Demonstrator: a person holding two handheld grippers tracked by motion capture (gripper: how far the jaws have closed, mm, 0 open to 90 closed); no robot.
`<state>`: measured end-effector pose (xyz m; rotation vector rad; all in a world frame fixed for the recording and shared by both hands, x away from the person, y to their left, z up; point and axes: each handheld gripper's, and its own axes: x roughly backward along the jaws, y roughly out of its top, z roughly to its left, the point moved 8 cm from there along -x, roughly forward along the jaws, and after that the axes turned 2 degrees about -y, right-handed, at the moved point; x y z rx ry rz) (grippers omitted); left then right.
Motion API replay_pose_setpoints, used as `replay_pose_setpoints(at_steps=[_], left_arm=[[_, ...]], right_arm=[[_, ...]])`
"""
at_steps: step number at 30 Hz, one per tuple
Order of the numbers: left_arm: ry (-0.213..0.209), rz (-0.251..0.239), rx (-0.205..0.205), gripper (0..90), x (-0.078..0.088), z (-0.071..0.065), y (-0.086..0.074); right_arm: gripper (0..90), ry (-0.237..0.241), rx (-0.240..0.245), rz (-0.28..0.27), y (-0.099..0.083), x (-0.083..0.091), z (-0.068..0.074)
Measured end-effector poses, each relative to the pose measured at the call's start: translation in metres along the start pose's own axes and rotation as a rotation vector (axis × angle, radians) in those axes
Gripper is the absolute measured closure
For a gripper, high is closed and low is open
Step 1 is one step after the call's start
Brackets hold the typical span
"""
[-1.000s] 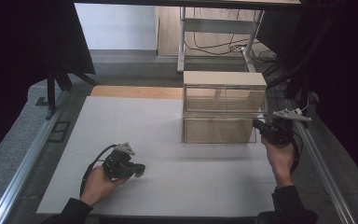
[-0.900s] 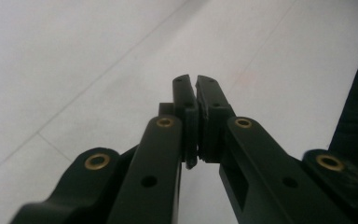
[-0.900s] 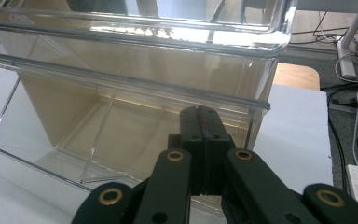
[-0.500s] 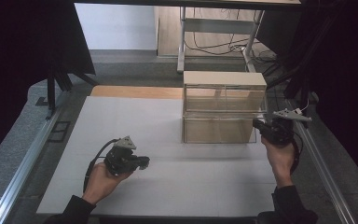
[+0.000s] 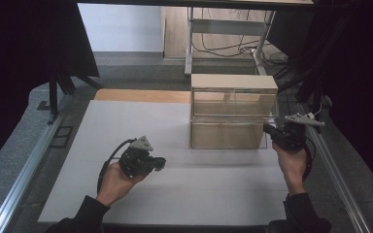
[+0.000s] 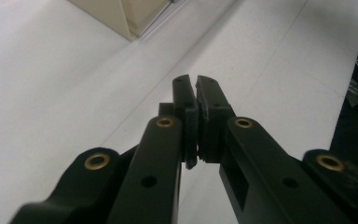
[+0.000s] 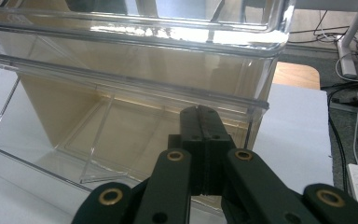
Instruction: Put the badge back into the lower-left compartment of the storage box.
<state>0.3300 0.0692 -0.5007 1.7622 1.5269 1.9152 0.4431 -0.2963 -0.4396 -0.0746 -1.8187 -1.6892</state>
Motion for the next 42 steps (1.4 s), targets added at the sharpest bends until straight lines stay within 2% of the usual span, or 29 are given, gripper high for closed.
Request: replay_pose_setpoints(at_steps=[7,13,16,23,31,42], left_arm=[[0.005,-0.018,-0.015,87.1,-0.004,0.0,0.016],[-0.015,-0.039,-0.021,87.1,-0.011,-0.002,0.033],[-0.028,-0.04,-0.037,87.0,-0.017,-0.003,0.039],[-0.018,-0.027,-0.048,87.1,-0.029,-0.006,0.053],[-0.022,-0.05,-0.056,87.1,-0.039,-0.006,0.067],[-0.05,-0.088,-0.024,87.0,-0.054,-0.001,0.084]], right_arm=[[89.6,0.0,0.001,0.001,0.0,0.0,0.0],[89.6,0.001,0.0,0.001,0.0,0.0,0.0],[89.6,0.002,0.0,0.001,0.0,0.0,0.0],[89.6,0.004,0.0,0.001,0.0,0.0,0.0],[89.6,0.005,-0.002,0.001,0.0,0.0,0.0],[89.6,0.007,-0.003,0.002,0.0,0.0,0.0]])
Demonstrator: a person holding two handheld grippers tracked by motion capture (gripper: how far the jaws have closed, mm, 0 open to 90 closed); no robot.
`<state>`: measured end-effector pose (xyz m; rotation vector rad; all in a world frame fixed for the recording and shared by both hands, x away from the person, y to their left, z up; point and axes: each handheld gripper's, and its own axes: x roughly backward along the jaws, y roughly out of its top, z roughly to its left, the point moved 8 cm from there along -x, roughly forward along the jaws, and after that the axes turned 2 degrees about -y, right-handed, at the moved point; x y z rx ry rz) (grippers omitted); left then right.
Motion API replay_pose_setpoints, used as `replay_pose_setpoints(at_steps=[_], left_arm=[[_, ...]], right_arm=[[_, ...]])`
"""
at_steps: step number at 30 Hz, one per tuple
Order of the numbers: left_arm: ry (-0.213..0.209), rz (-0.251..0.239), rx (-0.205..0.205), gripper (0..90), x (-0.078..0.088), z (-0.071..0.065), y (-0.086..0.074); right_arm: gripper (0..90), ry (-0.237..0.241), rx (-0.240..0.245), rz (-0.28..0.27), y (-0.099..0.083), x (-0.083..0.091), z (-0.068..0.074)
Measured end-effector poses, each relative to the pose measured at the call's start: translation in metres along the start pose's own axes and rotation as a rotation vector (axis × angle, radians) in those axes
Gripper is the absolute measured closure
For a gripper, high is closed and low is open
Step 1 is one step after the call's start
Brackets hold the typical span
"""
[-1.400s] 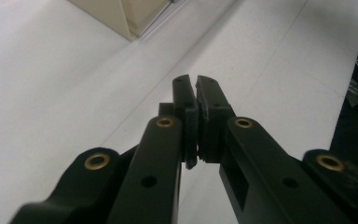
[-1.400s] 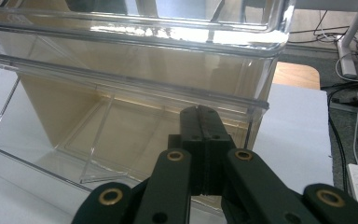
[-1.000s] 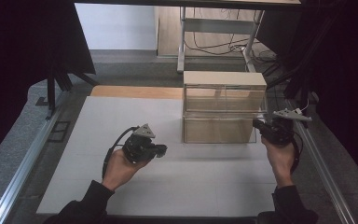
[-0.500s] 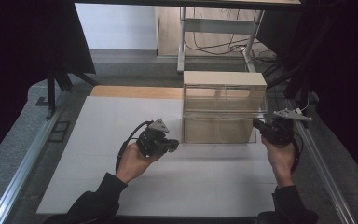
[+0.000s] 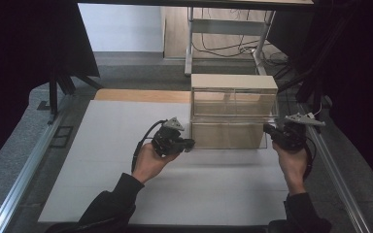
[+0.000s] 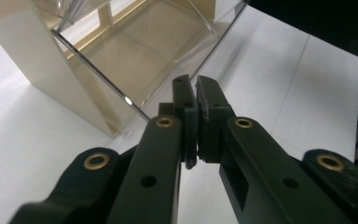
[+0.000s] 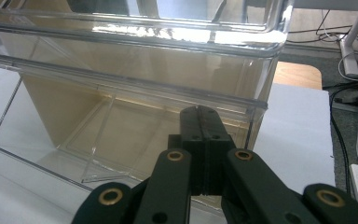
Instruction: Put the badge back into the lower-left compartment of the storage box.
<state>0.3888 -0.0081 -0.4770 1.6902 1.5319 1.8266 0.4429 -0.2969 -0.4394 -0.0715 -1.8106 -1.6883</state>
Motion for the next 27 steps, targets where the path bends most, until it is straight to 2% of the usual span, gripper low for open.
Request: replay_pose_setpoints(at_steps=[4,9,15,19,27], left_arm=[[0.004,-0.009,-0.006,87.0,-0.006,0.001,0.005],[0.028,-0.016,-0.039,86.9,-0.014,0.005,0.009],[0.033,-0.039,-0.039,86.9,-0.025,0.008,0.014],[0.049,-0.036,-0.056,86.9,-0.033,0.01,0.014],[0.068,-0.017,-0.05,86.8,-0.046,0.017,0.011]], right_arm=[[89.6,0.001,0.0,0.0,0.0,0.0,0.0],[89.6,0.003,-0.002,-0.001,0.0,0.0,0.0],[89.6,0.004,-0.003,-0.001,0.0,0.0,0.0],[89.6,0.005,-0.003,-0.001,0.0,0.0,-0.001],[89.6,0.005,-0.004,-0.001,0.0,0.0,-0.001]])
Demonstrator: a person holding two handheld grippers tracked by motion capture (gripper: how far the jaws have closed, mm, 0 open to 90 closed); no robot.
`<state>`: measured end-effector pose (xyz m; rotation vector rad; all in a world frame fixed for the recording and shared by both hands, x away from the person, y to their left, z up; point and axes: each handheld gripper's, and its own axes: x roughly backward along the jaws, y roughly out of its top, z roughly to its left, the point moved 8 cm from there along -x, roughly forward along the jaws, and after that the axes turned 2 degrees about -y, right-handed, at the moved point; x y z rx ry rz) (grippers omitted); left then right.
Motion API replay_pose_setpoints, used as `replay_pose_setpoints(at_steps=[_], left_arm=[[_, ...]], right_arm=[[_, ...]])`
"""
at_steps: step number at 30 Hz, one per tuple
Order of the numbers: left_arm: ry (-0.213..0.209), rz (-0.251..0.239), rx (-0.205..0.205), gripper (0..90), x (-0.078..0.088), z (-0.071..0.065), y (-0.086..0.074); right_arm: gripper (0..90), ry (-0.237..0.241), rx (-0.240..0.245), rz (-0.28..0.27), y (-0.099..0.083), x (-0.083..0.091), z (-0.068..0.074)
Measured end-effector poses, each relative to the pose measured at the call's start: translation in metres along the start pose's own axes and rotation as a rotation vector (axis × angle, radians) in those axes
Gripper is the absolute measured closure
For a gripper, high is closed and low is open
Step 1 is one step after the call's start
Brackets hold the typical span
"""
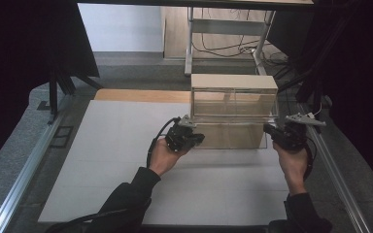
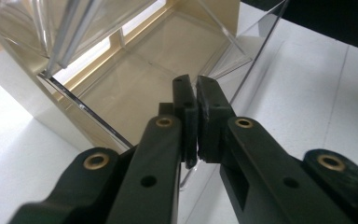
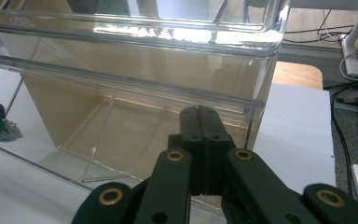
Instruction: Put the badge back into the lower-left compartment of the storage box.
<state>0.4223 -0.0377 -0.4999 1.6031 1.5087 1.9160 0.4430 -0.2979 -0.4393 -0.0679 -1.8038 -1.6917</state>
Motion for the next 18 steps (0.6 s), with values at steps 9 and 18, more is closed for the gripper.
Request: replay_pose_setpoints(at_steps=[9,18], left_arm=[[0.002,0.021,0.009,86.1,-0.015,0.001,-0.007],[-0.015,0.011,0.043,80.9,-0.013,0.004,-0.007]], right_arm=[[89.6,0.001,0.0,0.0,0.0,0.0,0.0],[89.6,0.002,-0.001,-0.001,0.0,0.0,0.0]])
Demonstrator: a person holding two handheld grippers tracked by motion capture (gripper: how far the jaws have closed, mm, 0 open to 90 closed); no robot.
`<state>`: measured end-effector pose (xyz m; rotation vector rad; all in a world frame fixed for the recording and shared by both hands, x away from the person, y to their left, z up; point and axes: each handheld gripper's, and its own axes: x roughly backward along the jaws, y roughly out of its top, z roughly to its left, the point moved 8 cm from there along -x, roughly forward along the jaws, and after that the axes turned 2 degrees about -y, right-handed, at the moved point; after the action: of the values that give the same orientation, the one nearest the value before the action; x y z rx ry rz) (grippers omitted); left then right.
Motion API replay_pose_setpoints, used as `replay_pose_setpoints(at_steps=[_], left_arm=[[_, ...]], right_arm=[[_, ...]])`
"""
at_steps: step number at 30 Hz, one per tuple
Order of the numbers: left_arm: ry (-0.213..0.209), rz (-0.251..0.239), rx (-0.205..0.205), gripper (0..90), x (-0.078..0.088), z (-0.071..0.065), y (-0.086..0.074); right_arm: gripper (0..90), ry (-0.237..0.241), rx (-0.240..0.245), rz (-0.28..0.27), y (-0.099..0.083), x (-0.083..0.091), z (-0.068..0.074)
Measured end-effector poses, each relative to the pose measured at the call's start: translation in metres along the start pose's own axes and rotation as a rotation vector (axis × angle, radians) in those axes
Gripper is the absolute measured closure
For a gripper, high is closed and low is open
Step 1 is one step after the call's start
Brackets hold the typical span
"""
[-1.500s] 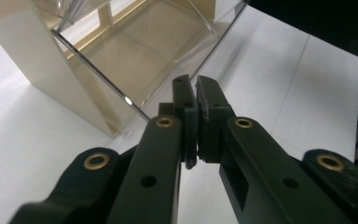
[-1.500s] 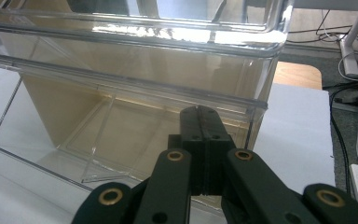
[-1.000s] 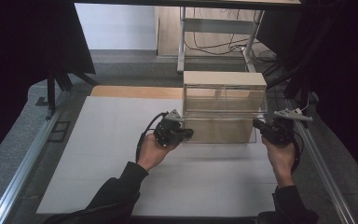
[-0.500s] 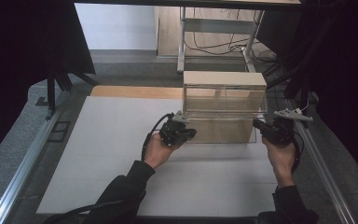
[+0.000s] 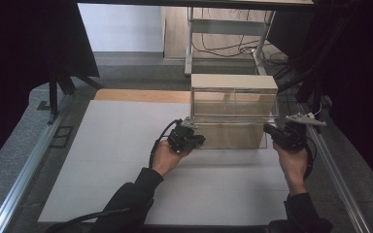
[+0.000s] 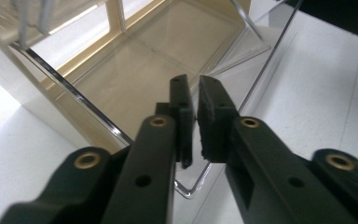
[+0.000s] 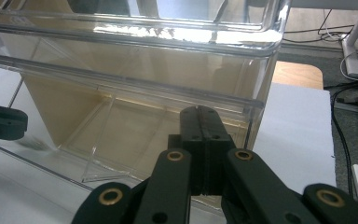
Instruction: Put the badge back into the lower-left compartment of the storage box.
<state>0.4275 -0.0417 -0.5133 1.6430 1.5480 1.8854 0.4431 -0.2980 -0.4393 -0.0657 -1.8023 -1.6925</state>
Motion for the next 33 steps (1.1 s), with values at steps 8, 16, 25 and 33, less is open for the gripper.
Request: replay_pose_setpoints(at_steps=[8,16,25,33], left_arm=[[0.008,0.006,-0.03,70.8,0.004,-0.002,0.001],[-0.011,0.006,-0.034,62.4,0.014,-0.004,0.004],[-0.039,0.0,-0.022,49.0,0.027,-0.008,0.005],[-0.044,0.021,-0.024,33.2,0.038,-0.011,0.001]], right_arm=[[89.6,0.0,0.0,0.001,0.0,0.0,0.0],[89.6,0.0,0.0,0.003,0.0,0.0,0.0],[89.6,-0.001,0.0,0.003,0.0,0.0,0.0],[89.6,-0.001,0.0,0.004,0.0,0.0,0.0]])
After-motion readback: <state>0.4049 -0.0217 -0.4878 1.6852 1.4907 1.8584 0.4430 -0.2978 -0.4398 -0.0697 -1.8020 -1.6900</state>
